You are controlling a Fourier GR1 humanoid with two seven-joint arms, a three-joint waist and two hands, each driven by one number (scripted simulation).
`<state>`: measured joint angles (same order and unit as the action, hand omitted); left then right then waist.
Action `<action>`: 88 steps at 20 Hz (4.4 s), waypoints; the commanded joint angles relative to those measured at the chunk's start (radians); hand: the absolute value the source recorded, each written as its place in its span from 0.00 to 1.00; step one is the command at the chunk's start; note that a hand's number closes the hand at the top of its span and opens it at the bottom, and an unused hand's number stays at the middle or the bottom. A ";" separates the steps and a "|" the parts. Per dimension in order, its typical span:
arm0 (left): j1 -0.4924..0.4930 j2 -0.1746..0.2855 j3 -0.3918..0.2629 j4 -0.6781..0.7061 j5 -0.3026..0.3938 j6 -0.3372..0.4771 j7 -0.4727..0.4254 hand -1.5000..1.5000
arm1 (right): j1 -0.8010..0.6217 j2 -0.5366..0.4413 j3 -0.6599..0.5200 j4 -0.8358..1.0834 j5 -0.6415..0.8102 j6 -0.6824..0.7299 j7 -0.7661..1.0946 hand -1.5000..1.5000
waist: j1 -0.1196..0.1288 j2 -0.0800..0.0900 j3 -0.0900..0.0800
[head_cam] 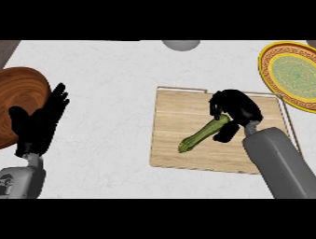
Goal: Pick the squash from the tray and place it in the plate
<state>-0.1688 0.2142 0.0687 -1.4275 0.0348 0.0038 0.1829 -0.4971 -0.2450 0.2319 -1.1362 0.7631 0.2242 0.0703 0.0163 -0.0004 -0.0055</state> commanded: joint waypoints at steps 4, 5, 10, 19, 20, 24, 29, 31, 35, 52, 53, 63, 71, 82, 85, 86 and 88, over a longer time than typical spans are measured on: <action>0.017 -0.019 -0.011 -0.019 -0.005 0.009 0.005 0.50 | -0.113 0.000 -0.125 -0.030 0.081 -0.332 0.006 1.00 | -0.005 0.000 0.007; 0.020 0.006 0.010 -0.004 0.000 -0.003 -0.012 0.50 | -0.094 -0.028 -0.148 -0.076 0.079 -0.360 -0.002 1.00 | -0.019 -0.002 0.006; 0.003 0.024 0.031 -0.026 0.028 -0.021 0.040 0.50 | -0.071 -0.042 -0.208 -0.131 0.161 -0.507 0.098 1.00 | -0.021 -0.003 0.006; 0.057 -0.029 -0.009 -0.028 -0.020 0.004 -0.021 0.50 | -0.205 -0.120 -0.473 0.127 -0.037 -0.519 0.024 1.00 | 0.000 0.005 0.006; 0.035 -0.001 0.018 0.008 -0.003 -0.027 -0.039 0.50 | -0.201 -0.184 -0.484 0.124 -0.050 -0.467 -0.014 1.00 | -0.008 0.003 0.006; -0.024 -0.011 0.008 -0.017 -0.010 -0.008 0.033 0.50 | -0.225 -0.228 -0.541 0.345 -0.059 -0.541 -0.129 1.00 | -0.002 0.007 0.006; 0.033 0.000 0.004 -0.018 -0.023 -0.033 -0.028 0.50 | -0.259 -0.326 -0.620 0.583 -0.094 -0.580 -0.308 1.00 | 0.014 0.013 0.008; 0.026 -0.016 -0.002 -0.082 -0.009 -0.019 0.036 0.50 | -0.284 -0.341 -0.595 0.659 -0.047 -0.592 -0.291 1.00 | 0.017 0.010 0.007; 0.018 -0.024 -0.001 -0.012 -0.019 -0.024 -0.018 0.50 | -0.290 -0.404 -0.560 0.782 0.004 -0.521 -0.328 1.00 | 0.033 0.021 0.008; -0.029 -0.028 -0.003 0.018 -0.040 -0.009 -0.009 0.50 | -0.371 -0.446 -0.808 0.836 -0.298 -0.240 -0.818 0.00 | 0.014 0.013 0.010; -0.036 -0.040 0.000 0.051 -0.039 -0.006 -0.023 0.50 | -0.356 -0.425 -0.817 0.848 -0.311 -0.241 -0.846 0.00 | 0.011 0.015 0.009; -0.020 -0.034 0.005 -0.010 -0.029 -0.009 0.012 0.50 | -0.397 -0.524 -0.923 0.980 -0.455 0.095 -0.600 0.00 | 0.016 0.013 0.009; -0.033 -0.010 0.030 0.043 -0.036 -0.025 -0.041 0.50 | -0.319 -0.591 -0.910 0.952 -0.458 0.169 -0.690 0.00 | 0.023 0.021 0.010; -0.029 -0.036 0.005 0.007 -0.036 -0.023 0.001 0.50 | -0.255 -0.673 -0.934 0.967 -0.482 0.191 -0.725 0.00 | 0.034 0.024 0.012; -0.048 -0.043 0.007 0.031 -0.041 -0.019 -0.025 0.50 | -0.242 -0.656 -0.917 0.969 -0.467 0.194 -0.740 0.00 | 0.032 0.026 0.012; -0.008 -0.040 -0.010 -0.061 -0.037 -0.021 0.041 0.50 | -0.213 -0.659 -0.917 0.977 -0.465 0.175 -0.739 0.00 | 0.038 0.020 0.012; -0.030 -0.032 0.015 0.017 -0.032 -0.031 -0.018 0.50 | -0.196 -0.656 -0.916 0.970 -0.466 0.180 -0.772 0.00 | 0.027 0.022 0.012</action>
<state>-0.1918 0.1728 0.0701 -1.4364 -0.0018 -0.0175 0.1840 -0.7198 -0.9035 -0.6892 -0.1670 0.2932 0.4057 -0.6744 0.0479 0.0217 0.0063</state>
